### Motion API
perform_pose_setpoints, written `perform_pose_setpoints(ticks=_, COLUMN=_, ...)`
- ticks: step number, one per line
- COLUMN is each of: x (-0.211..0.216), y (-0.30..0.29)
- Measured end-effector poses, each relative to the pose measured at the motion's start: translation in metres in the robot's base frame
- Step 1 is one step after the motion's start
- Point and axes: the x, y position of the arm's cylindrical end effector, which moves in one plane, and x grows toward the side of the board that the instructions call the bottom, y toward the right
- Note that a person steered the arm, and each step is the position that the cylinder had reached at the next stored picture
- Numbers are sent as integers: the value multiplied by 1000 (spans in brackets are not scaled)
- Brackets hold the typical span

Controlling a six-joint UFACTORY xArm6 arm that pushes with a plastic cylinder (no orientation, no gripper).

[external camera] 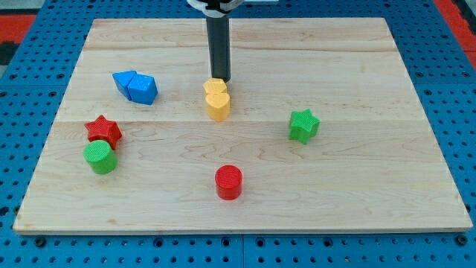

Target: Move the green star to the bottom right corner

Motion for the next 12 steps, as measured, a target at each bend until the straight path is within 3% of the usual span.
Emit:
perform_pose_setpoints(ticks=3, x=-5, y=126)
perform_pose_setpoints(ticks=4, x=-32, y=147)
perform_pose_setpoints(ticks=5, x=-33, y=138)
perform_pose_setpoints(ticks=7, x=67, y=185)
perform_pose_setpoints(ticks=8, x=81, y=147)
perform_pose_setpoints(ticks=9, x=133, y=157)
perform_pose_setpoints(ticks=10, x=143, y=134)
perform_pose_setpoints(ticks=12, x=138, y=157)
